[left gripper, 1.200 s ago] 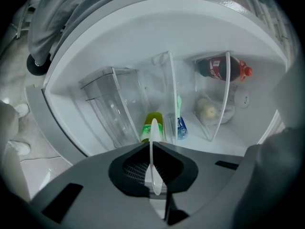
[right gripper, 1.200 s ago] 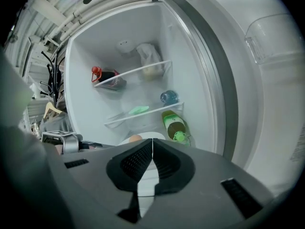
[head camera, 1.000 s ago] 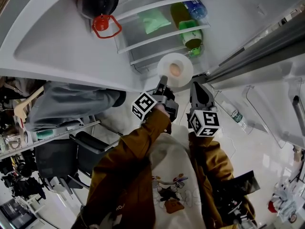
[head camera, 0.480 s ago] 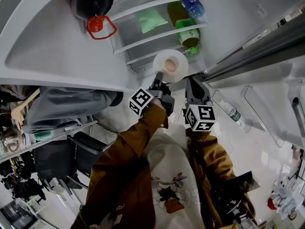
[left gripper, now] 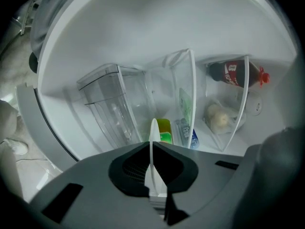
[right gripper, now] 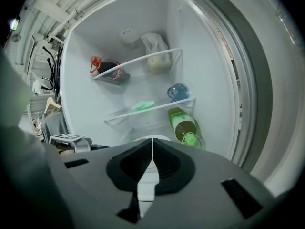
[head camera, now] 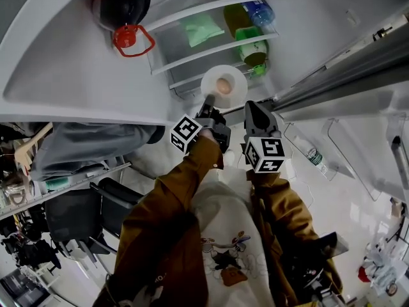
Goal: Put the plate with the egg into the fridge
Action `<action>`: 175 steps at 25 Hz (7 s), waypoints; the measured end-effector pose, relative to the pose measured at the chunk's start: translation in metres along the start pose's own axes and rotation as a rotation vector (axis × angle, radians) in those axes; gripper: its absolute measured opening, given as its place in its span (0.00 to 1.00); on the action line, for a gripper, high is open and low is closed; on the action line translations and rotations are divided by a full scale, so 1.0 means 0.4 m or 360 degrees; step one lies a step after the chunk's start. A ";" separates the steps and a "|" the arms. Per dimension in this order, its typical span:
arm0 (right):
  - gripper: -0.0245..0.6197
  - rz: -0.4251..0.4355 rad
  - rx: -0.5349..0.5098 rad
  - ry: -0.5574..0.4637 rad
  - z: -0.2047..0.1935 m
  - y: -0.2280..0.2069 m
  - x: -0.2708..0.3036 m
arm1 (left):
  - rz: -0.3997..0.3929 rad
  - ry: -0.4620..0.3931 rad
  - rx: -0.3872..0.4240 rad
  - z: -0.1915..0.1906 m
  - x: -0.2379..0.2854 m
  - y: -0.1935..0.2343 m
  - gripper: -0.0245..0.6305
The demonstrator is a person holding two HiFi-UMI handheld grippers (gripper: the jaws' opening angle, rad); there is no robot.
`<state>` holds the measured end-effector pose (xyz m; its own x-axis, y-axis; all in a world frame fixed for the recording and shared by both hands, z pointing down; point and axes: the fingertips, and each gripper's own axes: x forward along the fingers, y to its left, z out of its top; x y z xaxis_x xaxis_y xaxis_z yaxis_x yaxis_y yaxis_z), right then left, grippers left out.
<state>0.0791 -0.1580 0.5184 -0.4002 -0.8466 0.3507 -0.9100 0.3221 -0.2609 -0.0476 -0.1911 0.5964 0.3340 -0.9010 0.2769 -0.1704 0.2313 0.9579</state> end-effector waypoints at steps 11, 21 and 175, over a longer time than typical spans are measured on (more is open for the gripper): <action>0.05 0.0035 -0.0005 0.0021 -0.002 0.014 0.041 | 0.0013 -0.0030 -0.0042 0.020 0.031 0.004 0.07; 0.05 0.0026 0.0020 0.0071 -0.042 -0.004 0.067 | 0.0063 -0.0065 -0.0033 0.050 0.053 0.034 0.07; 0.05 0.0129 0.0027 0.0386 -0.168 -0.009 0.232 | 0.0314 0.0123 0.0313 0.027 0.093 0.076 0.21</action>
<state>0.0379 -0.2091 0.6123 -0.4879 -0.6913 0.5330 -0.8728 0.3760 -0.3112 -0.0505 -0.2214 0.6349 0.3450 -0.8131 0.4689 -0.4131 0.3170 0.8537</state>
